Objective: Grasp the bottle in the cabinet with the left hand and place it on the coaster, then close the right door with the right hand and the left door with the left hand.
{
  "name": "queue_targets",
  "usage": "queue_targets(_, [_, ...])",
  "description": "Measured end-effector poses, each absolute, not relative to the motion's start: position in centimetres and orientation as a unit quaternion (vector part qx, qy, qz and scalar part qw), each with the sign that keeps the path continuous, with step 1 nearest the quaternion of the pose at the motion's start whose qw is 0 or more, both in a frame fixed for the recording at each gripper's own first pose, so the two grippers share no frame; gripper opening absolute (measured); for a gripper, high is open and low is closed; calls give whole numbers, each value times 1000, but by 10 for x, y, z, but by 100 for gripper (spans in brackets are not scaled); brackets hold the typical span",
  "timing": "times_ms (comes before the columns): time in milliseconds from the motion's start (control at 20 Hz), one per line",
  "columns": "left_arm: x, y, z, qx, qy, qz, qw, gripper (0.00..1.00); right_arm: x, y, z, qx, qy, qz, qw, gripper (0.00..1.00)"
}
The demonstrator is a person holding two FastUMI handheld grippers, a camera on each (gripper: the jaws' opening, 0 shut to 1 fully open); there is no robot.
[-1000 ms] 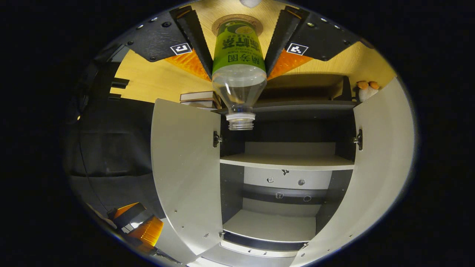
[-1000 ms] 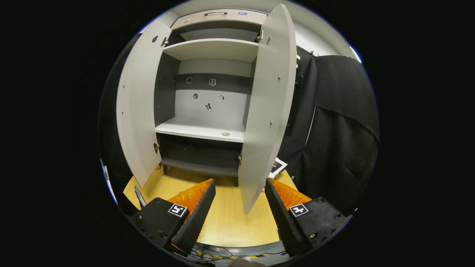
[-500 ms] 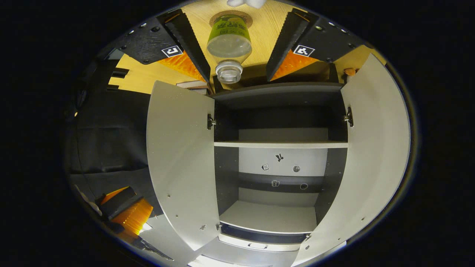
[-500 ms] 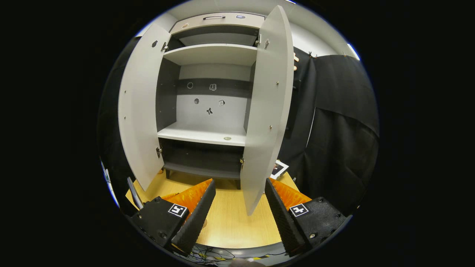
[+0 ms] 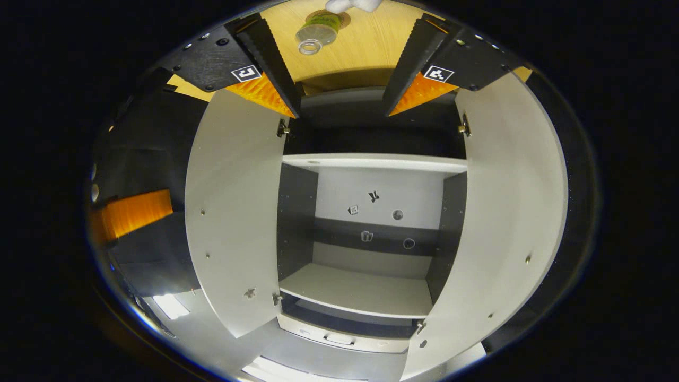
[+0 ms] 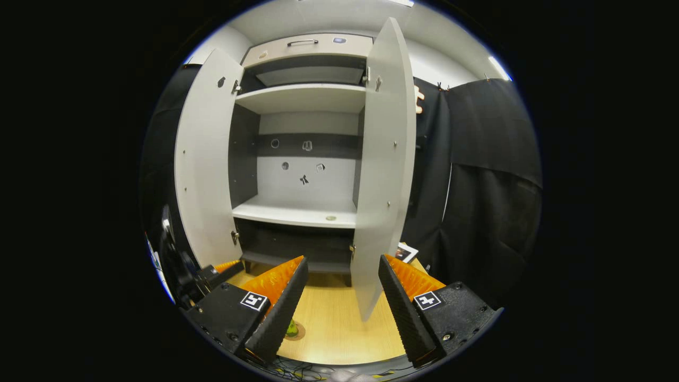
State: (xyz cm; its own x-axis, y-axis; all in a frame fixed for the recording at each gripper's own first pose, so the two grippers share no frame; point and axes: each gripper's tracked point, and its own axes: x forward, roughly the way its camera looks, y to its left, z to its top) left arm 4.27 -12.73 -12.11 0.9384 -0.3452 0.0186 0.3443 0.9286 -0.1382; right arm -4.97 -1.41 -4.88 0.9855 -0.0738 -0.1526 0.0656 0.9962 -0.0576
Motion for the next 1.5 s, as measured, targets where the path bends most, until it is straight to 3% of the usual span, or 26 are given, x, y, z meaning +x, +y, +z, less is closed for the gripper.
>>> queue_targets(400, [15, -48, -37, -58, -11, -110, 992, 95, -44, 3, -21, -23, 30, 2, 999, 83])
queue_targets(900, [-31, 10, -54, -34, 36, -45, 998, 95, -30, -26, -19, -16, 33, -2, 999, 83])
queue_targets(950, [-31, 10, -53, -34, 38, -42, 998, 90, -29, -33, -16, -16, 32, -6, 999, 83])
queue_targets(1000, [-30, 7, -52, -35, 37, -42, 998, 95, -29, -42, -13, -17, 28, -11, 999, 83])
queue_targets(1500, [-22, -37, -27, -39, 28, -21, 999, 95, -10, -202, 28, 7, 7, -79, 997, 82])
